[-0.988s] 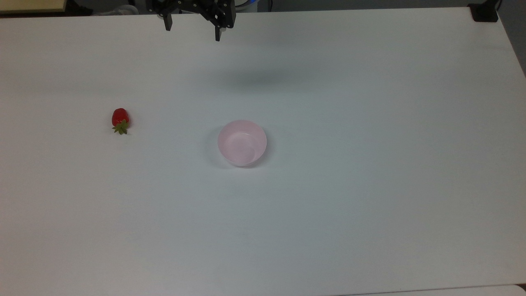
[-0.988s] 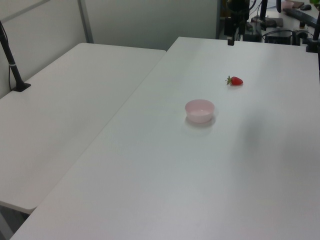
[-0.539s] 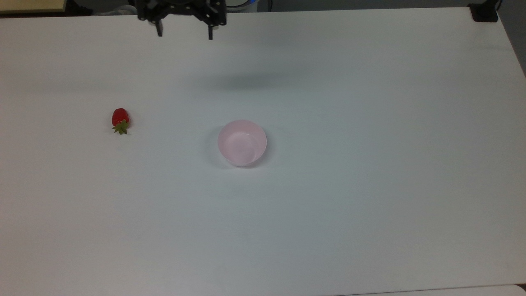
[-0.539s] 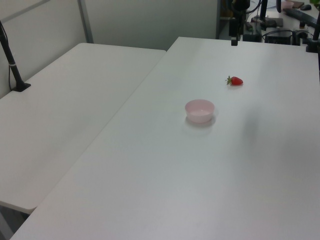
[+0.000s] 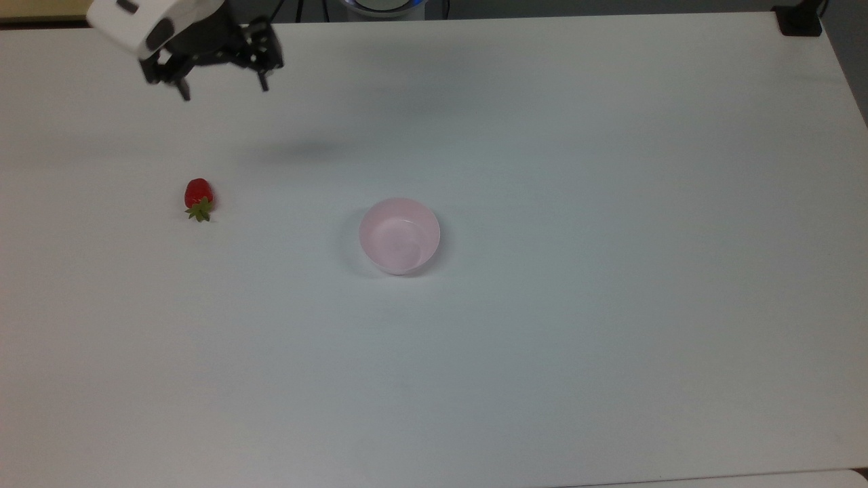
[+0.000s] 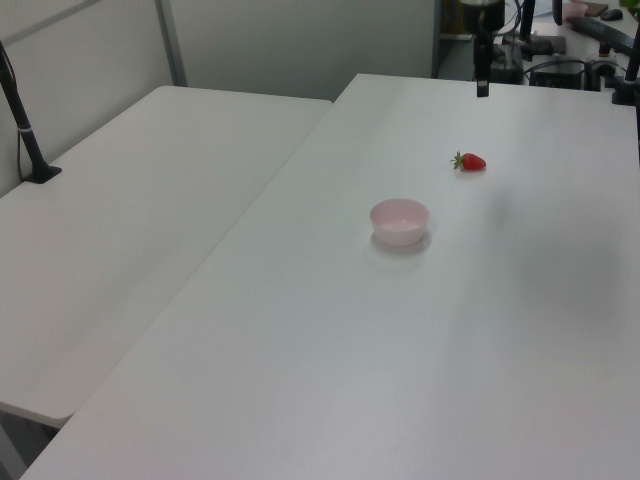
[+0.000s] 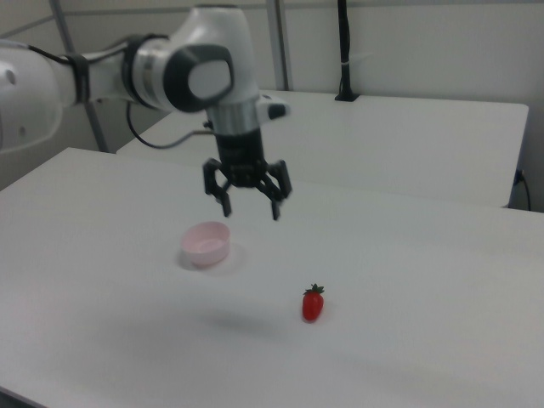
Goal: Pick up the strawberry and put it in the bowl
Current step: 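Lower the gripper over the strawberry and close on it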
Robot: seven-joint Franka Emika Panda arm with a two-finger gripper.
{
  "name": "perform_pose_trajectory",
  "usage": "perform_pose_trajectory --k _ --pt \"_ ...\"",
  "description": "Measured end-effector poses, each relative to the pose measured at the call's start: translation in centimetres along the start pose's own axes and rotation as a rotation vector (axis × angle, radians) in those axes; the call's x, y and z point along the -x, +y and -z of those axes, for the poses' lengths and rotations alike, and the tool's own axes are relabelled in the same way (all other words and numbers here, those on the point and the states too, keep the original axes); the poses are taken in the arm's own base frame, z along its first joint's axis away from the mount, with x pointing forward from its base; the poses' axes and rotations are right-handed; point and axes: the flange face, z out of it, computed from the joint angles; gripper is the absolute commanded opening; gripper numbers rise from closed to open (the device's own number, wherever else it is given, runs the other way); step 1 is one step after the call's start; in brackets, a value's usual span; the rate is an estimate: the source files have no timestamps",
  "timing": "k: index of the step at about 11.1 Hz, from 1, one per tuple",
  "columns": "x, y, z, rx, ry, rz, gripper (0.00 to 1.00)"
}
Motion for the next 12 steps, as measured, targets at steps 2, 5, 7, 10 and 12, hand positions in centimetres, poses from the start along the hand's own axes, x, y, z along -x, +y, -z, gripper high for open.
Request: perform_pose_trajectory --k 2,5,7,10,12 --pt "0.2 3.6 -5.4 0.020 0.055 0.001 1.00" --pt "0.9 7.3 -12.8 0.029 0.089 -0.046 1.00" --pt "0.8 8.9 -15.8 0.030 0.100 -0.067 1.00" --pt "0.0 9.1 -19.6 0.017 0.088 -0.064 0.77" --pt "-0.5 8.6 -21.0 0.008 0.076 -0.054 0.58"
